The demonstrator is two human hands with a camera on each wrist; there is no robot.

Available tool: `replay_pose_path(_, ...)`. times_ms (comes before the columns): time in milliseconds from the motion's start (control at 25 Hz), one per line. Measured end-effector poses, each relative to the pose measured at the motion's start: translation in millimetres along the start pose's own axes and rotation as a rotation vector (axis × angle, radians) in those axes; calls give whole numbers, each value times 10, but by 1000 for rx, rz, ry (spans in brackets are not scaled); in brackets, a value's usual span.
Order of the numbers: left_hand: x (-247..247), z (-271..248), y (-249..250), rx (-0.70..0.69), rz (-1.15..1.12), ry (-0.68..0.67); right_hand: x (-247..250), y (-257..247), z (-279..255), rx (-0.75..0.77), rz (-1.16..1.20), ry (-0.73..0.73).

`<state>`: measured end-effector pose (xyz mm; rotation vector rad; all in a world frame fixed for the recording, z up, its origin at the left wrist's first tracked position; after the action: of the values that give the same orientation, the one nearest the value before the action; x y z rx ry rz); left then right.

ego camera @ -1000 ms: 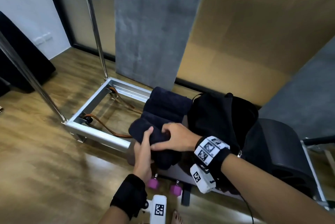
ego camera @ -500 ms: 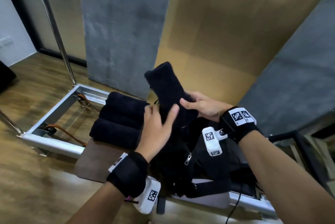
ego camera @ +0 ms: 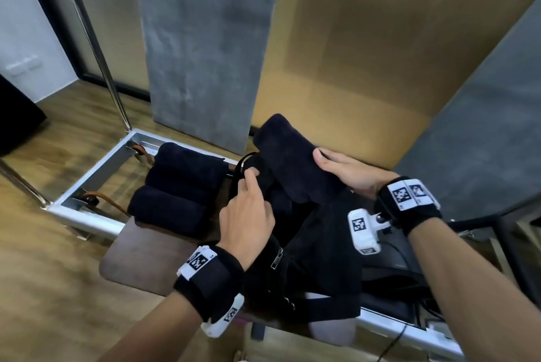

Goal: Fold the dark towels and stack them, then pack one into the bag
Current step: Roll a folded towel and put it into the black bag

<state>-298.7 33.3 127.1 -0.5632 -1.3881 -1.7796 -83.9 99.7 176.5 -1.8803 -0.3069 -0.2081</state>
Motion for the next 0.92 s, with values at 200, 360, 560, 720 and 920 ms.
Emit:
replay_pose_path(200, -13, 0, 75, -13, -11, -69, -62, 197, -41, -142, 181, -106)
replay_pose_path(360, -128, 47, 36, 83, -5, -201, -325, 502, 23, -149, -11, -268)
replay_pose_path(560, -126, 156, -170, 135, -80, -408, -473, 352, 175, -162, -134, -347)
replay_pose_path(720, -117, 207, -282, 160, -145, -469, -588, 296, 264, -167, -197, -390)
replay_pose_path(920, -133, 173, -315, 92, -63, -460, -590, 460, 434, 54, -497, -72)
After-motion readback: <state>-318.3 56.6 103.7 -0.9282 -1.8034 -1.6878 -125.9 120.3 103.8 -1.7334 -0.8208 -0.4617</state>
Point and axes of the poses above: each hand's wrist, its own z-axis towards the middle knuckle, its own x-axis out of the back of the hand, y = z × x, the point moved 3 cm from there along z, towards the middle knuckle, and after that the axes turned 15 degrees about y, right-handed, at the moved point
